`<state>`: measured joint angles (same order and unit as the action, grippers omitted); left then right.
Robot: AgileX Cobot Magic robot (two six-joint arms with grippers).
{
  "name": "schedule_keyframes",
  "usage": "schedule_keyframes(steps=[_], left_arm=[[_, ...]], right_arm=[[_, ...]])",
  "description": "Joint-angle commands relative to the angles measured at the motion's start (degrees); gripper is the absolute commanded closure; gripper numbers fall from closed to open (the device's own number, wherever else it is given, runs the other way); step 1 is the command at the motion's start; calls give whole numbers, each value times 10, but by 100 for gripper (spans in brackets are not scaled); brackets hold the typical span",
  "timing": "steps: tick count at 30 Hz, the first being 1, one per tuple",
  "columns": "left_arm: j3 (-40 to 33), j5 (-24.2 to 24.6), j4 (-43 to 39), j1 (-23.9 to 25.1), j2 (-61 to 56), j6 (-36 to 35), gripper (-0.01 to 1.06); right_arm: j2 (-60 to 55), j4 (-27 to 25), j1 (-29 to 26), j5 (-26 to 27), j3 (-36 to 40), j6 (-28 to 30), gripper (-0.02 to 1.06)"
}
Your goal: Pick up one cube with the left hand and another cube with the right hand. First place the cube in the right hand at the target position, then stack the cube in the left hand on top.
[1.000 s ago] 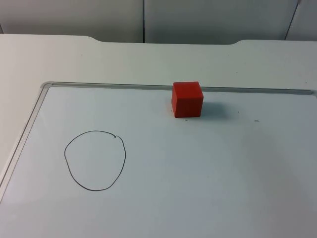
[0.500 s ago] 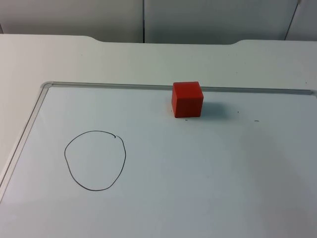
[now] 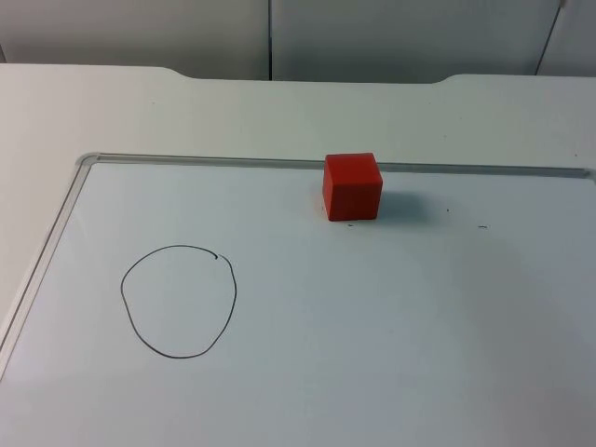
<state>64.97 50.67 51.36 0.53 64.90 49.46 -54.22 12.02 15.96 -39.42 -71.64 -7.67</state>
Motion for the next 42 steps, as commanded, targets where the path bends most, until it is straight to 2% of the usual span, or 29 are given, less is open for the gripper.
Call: schedule_keyframes(steps=[1,2,4,6,11,15,25,28,30,32,33,36,37,39,41,42], left_arm=[[39,0,33,-31,89,63,0],[39,0,33,-31,89,63,0],[65,-17,33,-69,151,88,0],[94,-35,19,-102,211,69,0],[155,-25,-15,-150,314,63,0],[226,-23,-133,-201,408,37,0],[339,9,-174,-237,539,85,0],[359,8,-188,-249,558,71,0],[382,-4,-189,-258,575,13,0],[417,-8,-189,-266,600,-88,0],[417,-8,-189,-266,600,-88,0],[456,-6,-218,-276,631,-227,0],[456,-6,-218,-276,631,-227,0],[481,-3,-294,-283,658,-375,0],[491,2,-335,-289,677,-441,0],[491,2,-335,-289,677,-441,0]], right_arm=[[2,-3,0,7,3,4,105],[2,-3,0,7,3,4,105],[2,-3,0,7,3,3,105],[2,-3,0,7,3,3,105],[2,-4,0,3,3,3,105],[2,-4,0,-8,3,3,105],[2,-4,0,-35,3,3,105],[2,-4,0,-38,3,3,105],[2,-4,0,-38,3,3,105],[2,-4,0,-38,3,3,105],[2,-4,0,-38,3,3,105],[2,-4,0,-38,3,3,105],[2,-4,0,-38,3,3,105],[2,-4,0,-38,3,3,105],[2,-4,0,-39,3,3,105],[2,-4,0,-39,3,3,105]])
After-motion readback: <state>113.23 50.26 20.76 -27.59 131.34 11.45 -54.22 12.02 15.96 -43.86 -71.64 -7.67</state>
